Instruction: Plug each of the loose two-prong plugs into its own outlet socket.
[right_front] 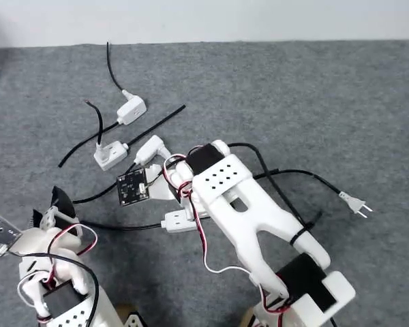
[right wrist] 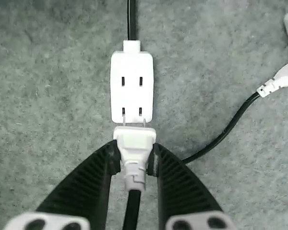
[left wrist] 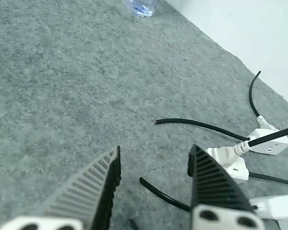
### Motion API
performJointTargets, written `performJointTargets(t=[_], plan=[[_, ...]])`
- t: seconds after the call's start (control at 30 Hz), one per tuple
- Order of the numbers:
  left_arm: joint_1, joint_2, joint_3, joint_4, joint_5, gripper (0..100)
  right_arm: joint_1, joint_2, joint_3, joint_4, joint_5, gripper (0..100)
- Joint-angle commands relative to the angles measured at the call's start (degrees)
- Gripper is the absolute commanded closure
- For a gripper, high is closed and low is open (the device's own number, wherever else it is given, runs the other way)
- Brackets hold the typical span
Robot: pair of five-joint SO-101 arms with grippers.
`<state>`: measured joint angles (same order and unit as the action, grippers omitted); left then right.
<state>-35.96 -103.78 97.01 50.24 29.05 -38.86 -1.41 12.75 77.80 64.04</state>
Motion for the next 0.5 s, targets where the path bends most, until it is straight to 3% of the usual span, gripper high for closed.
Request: performJointTargets(t=[0.0,0.47], plan=[[-0.35,-0.62,-0.57,0.62,-0.53,78,0.57,-0.13,-2.64,0.13,0.53,99.1],[-0.35,-0.62,-0.57,0.62,-0.53,78,0.66,-0.13,2.29,-3.65,0.62,99.1]])
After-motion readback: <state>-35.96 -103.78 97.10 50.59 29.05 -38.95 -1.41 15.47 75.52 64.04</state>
